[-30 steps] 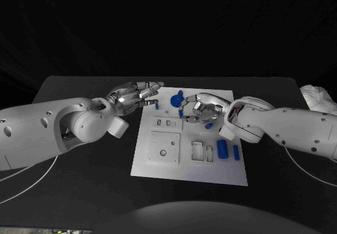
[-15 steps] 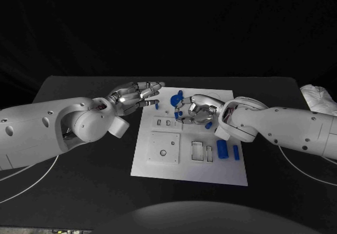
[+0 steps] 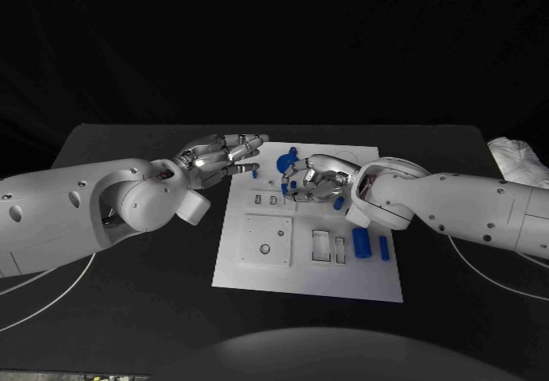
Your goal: Assemble the parts on the task board
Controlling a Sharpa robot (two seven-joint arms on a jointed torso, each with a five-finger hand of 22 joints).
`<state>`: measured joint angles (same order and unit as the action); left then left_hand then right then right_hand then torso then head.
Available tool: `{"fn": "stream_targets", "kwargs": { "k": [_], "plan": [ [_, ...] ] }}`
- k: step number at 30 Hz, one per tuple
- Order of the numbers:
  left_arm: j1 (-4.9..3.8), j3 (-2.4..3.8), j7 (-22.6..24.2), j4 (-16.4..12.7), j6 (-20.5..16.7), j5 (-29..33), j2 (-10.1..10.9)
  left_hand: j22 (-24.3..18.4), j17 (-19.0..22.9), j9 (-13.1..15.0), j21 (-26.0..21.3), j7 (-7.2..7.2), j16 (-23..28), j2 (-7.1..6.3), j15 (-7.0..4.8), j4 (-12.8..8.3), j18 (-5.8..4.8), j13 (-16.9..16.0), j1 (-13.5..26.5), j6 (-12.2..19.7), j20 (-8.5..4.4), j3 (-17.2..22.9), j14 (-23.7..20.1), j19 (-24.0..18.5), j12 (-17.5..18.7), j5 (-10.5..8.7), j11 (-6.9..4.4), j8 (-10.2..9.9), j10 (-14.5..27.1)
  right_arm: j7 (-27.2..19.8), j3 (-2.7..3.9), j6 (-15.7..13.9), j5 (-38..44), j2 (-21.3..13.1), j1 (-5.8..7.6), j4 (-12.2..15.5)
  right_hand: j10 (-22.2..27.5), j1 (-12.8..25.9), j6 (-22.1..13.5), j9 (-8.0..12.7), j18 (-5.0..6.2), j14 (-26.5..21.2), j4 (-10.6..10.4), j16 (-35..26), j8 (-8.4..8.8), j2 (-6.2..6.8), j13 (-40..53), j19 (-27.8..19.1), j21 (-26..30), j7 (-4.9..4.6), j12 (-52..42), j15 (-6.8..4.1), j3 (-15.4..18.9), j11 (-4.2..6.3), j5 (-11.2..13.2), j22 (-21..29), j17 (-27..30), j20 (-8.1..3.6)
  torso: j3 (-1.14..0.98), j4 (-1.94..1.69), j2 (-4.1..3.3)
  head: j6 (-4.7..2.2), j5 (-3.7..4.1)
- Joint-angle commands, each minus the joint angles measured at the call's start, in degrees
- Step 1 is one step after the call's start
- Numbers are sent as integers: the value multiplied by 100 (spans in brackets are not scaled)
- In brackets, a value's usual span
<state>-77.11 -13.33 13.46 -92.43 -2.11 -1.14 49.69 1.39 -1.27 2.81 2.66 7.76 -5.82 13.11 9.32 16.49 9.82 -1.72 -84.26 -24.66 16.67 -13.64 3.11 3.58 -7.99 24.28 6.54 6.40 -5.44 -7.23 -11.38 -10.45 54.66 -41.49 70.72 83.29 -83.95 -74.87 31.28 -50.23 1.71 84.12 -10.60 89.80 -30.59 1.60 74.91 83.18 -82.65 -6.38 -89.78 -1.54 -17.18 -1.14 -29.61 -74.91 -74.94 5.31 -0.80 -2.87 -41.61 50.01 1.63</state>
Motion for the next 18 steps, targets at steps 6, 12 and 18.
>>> {"fn": "stream_targets", "kwargs": {
  "k": [6, 12, 18],
  "plan": [
    [1, 4, 0, -5, 142, -18, -17, 5, -10, 9, 34, 42, -31, 25, 31, 3, 21, -7, -26, -12, 11, 15, 7, 23, -38, 30, 27, 29, -4, -25, -1, 108, 48, 71, -68, -147, -605, 59, 34, 10, 59, 588, 14, 20, -6, 4, 1509, -52, 32, 7, -22, 43, -27, -54, 22, -1203, -1506, -5, -4, -7, 3, -1, -28],
    [2, 4, -5, -5, 148, -18, -16, 5, -10, 9, 34, 42, -31, 25, 31, 3, 21, -7, -26, -12, 11, 15, 7, 23, -38, 30, 27, 29, -4, -47, -1, 102, 49, 89, -85, -183, -605, 59, 38, 20, 61, 588, 17, 20, -4, 1, 1509, -61, 40, 7, -22, 45, -29, -56, 27, -1199, -1506, -3, -1, 3, 0, -1, -32],
    [4, 4, -8, -2, 155, -18, -25, 5, -10, 9, 34, 42, -31, 25, 31, 3, 21, -7, -26, -12, 11, 15, 7, 23, -38, 30, 27, 29, -4, -64, -1, 99, 49, 91, -95, -200, -605, 61, 40, 26, 63, 588, 18, 20, -3, -1, 1509, -65, 45, 7, -22, 46, -30, -57, 30, -1198, -1506, -2, 0, 5, 1, -1, -25]
  ]
}}
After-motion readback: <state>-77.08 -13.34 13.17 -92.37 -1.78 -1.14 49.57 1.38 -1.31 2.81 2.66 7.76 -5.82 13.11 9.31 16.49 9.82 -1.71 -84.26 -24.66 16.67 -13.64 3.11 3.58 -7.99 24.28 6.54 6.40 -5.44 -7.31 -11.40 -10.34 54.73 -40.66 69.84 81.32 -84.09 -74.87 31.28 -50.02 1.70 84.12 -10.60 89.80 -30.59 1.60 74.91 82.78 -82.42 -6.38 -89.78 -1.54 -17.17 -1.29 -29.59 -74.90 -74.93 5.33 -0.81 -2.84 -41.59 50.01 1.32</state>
